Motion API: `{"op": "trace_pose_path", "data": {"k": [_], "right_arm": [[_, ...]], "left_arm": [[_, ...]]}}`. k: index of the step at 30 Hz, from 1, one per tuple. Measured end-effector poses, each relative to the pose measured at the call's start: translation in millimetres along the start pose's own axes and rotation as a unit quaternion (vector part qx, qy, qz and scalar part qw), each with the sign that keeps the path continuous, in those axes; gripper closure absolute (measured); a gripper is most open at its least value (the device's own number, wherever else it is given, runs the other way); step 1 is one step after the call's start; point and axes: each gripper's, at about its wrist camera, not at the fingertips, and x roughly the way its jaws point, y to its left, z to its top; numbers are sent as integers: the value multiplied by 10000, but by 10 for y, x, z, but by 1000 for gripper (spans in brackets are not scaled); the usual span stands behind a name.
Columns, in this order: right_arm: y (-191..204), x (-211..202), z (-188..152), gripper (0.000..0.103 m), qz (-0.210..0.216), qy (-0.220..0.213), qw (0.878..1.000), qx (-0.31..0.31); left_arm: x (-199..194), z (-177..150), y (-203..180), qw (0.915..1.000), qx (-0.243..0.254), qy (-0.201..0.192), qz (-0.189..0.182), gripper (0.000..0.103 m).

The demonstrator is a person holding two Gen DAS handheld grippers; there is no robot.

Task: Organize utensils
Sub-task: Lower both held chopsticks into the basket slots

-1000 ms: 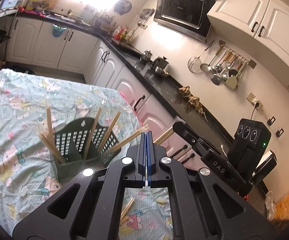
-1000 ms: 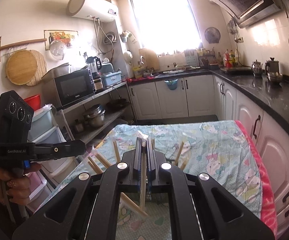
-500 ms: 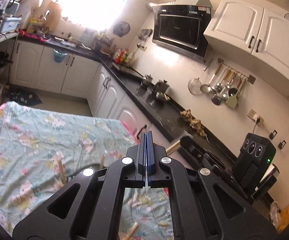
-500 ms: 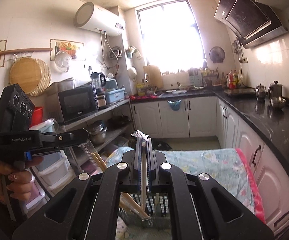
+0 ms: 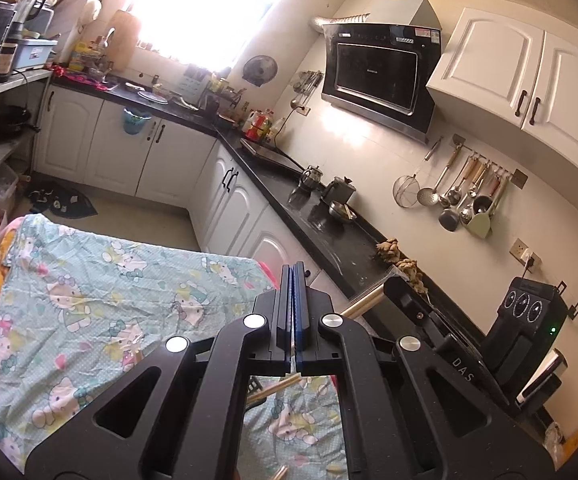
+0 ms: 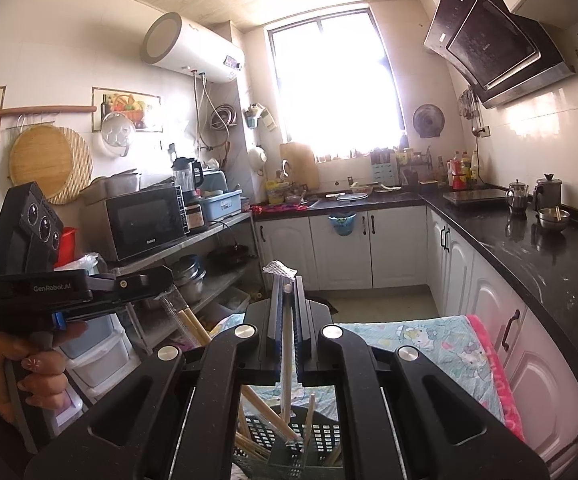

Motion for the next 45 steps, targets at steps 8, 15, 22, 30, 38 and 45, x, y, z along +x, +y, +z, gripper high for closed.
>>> {"op": "trace_pose_path", "data": {"k": [8, 15, 22, 30, 38, 45], "right_arm": [[23, 170, -139, 98, -22, 222, 9997, -42], [47, 287, -287, 98, -95, 372, 9992, -120], [30, 385, -429, 98, -129, 519, 9984, -175], [21, 517, -618, 98, -161, 738, 9970, -161], [0, 645, -819, 98, -191, 999, 9947, -126], [-27, 716, -943, 98, -210, 1176, 9928, -88]], "left_arm": [[116, -88, 96, 9999, -81, 121, 48, 103], [226, -194, 132, 9995, 24, 238, 221, 103], [326, -313, 143, 9982, 244, 314, 439, 103], [466, -506, 187, 9961, 414, 471, 624, 103], [591, -683, 251, 9943, 469, 654, 702, 103], [645, -826, 348, 9936, 427, 774, 700, 103]]}}
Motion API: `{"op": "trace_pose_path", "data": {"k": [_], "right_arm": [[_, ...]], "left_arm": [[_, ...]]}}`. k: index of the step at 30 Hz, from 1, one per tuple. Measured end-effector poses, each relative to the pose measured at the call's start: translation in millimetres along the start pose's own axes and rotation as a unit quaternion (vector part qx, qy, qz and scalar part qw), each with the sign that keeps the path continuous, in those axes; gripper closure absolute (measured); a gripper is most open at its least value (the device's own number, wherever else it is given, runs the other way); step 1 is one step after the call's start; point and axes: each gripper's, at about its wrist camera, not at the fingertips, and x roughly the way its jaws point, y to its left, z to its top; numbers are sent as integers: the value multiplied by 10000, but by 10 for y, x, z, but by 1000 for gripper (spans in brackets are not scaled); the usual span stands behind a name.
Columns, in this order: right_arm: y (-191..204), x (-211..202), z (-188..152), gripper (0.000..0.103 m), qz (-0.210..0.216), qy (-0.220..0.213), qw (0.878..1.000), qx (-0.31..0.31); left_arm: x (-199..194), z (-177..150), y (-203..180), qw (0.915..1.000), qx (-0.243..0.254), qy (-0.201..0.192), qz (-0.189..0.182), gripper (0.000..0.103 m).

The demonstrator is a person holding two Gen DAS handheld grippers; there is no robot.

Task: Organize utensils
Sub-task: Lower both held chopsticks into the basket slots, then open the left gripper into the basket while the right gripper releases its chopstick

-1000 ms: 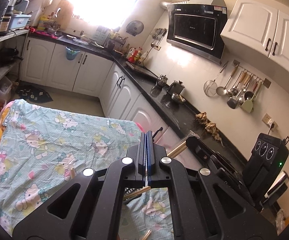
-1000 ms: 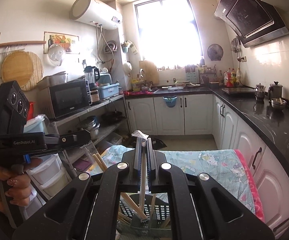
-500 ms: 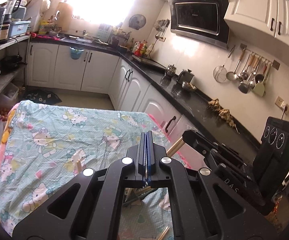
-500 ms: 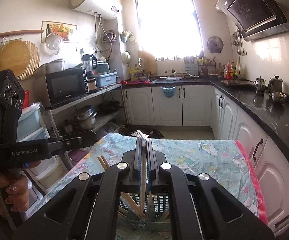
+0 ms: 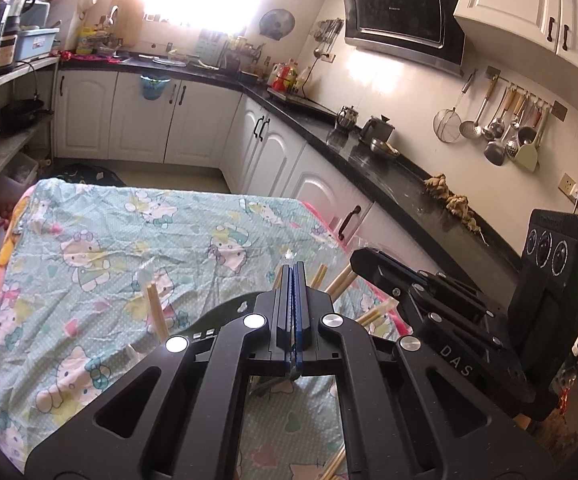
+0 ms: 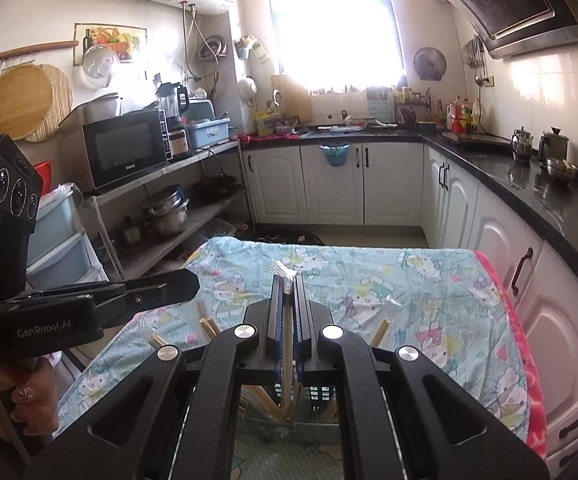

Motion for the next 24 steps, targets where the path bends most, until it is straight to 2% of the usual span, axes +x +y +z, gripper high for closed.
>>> {"op": "trace_pose_path", "data": {"k": [8, 9, 11, 15, 17, 19, 24], "right_arm": [[-29, 97, -108, 96, -61, 224, 9997, 42], [-37, 101, -119, 94, -63, 233, 9997, 46], [-52, 105, -140, 81, -100, 248, 9996, 55], [-85, 85, -169, 77, -123, 269, 9995, 73], [-95, 69, -174, 72, -126, 256, 9996, 75], [-106, 41, -177, 69, -141, 232, 9996, 72], [-118, -36, -187, 61, -177, 175, 9997, 62]], "left_arm": [[80, -109, 63, 9999, -41, 143, -14, 103], [85, -121, 66, 9999, -35, 167, -21, 103], [84, -140, 77, 9998, -42, 178, -7, 103], [61, -163, 115, 9997, -105, 201, -3, 102], [38, -164, 130, 9997, -141, 193, -2, 91], [-13, -163, 144, 9997, -185, 143, -9, 75], [-143, -150, 136, 9998, -186, -20, 12, 54]]}}
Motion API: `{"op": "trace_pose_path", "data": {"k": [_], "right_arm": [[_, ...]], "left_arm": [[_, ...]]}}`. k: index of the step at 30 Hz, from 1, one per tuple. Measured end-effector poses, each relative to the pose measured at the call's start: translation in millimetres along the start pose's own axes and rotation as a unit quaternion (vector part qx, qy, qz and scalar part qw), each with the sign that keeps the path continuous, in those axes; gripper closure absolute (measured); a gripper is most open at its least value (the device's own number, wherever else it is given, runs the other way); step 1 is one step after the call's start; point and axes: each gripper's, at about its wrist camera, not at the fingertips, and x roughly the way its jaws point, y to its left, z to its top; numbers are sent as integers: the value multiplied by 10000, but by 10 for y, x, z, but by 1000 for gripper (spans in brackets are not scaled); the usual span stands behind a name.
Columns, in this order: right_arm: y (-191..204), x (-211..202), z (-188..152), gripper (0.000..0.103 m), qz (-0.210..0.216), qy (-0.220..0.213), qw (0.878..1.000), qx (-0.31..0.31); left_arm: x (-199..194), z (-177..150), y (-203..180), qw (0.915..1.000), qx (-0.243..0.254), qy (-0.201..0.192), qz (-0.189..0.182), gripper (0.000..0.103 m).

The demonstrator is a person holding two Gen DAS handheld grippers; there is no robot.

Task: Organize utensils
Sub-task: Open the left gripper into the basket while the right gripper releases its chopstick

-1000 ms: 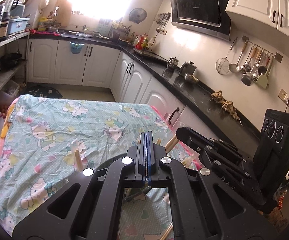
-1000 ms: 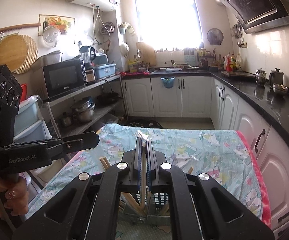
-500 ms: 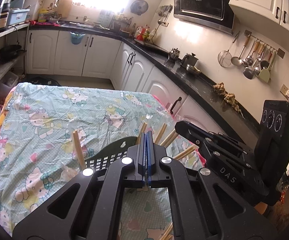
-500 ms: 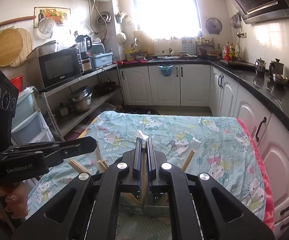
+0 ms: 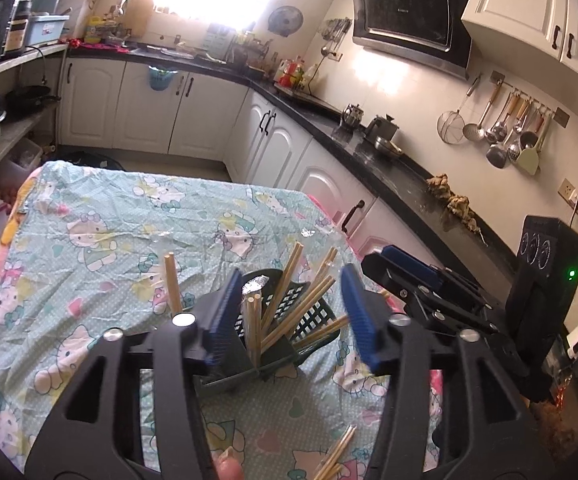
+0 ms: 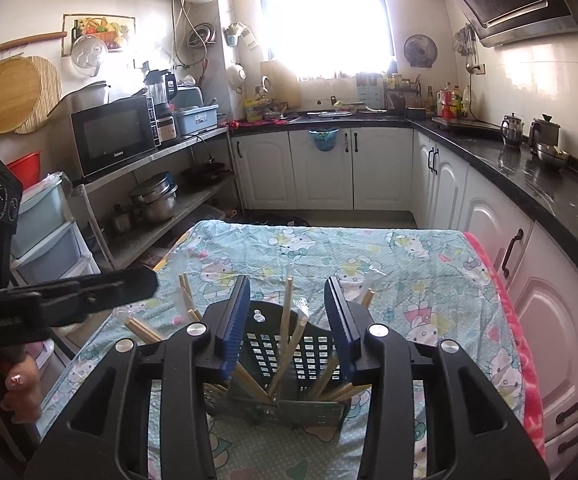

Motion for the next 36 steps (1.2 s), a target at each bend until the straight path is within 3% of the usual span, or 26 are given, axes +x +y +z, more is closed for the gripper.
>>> {"op": "trace_pose_path", "data": {"k": [5, 7, 8, 20, 36], "right_arm": [[-8, -140, -9, 51, -24, -129, 9999, -50], [-7, -205, -20, 48, -56, -192, 9998, -89], [-7, -245, -27, 46, -61, -232, 9997, -101], [91, -566, -159, 33, -31, -432, 9989, -159], [178, -787, -473, 31, -14, -295, 9993, -236]], "left_arm": [[-187, -22, -39, 9997, 87, -221, 110, 31], [-248, -47, -44, 9995, 87, -268, 147, 14], [-292, -73, -38, 9994, 56, -310, 165, 10], [-597, -305, -58, 9984, 36, -491, 288, 10], [-802, -673, -80, 9983, 22, -473, 339, 10]]}}
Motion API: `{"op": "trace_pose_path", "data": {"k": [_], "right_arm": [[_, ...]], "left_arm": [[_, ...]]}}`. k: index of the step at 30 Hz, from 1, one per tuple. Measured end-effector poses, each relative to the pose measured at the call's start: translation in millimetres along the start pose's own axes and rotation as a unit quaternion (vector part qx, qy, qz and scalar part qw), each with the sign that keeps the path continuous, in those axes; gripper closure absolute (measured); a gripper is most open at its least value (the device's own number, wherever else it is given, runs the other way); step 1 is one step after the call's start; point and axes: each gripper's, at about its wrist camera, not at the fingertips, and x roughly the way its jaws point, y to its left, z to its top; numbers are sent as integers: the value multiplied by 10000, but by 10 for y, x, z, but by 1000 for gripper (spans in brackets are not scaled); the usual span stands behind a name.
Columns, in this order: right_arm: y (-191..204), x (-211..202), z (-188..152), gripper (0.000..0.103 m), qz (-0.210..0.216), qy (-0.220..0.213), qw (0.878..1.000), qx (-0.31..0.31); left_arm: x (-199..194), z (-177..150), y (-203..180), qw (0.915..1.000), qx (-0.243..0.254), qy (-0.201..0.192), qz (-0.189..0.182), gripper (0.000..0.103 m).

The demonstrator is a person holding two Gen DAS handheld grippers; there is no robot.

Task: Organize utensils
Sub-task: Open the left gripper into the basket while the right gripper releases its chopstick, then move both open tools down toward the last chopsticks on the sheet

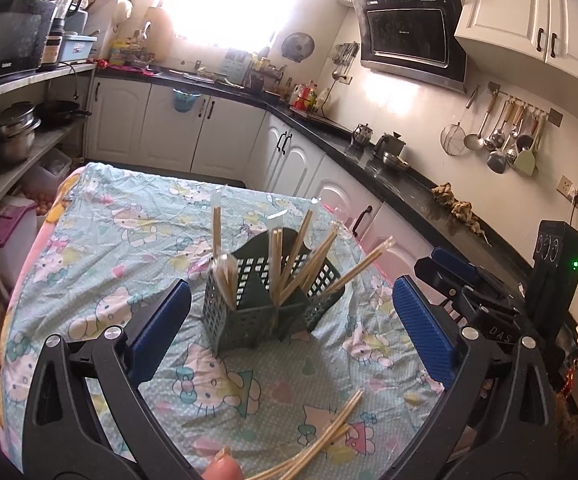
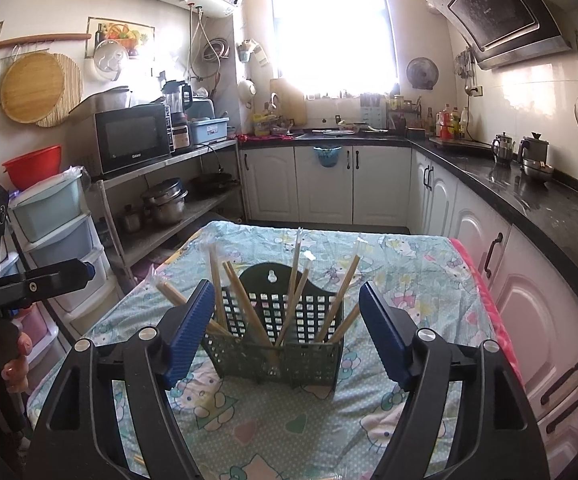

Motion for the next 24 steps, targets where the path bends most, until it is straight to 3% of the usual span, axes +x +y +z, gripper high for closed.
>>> {"op": "trace_pose_path", "data": {"k": [24], "right_arm": [[72, -35, -534, 29, -28, 541, 9985, 18]], "left_arm": [[-54, -630, 248, 9976, -349, 532, 290, 10]]}}
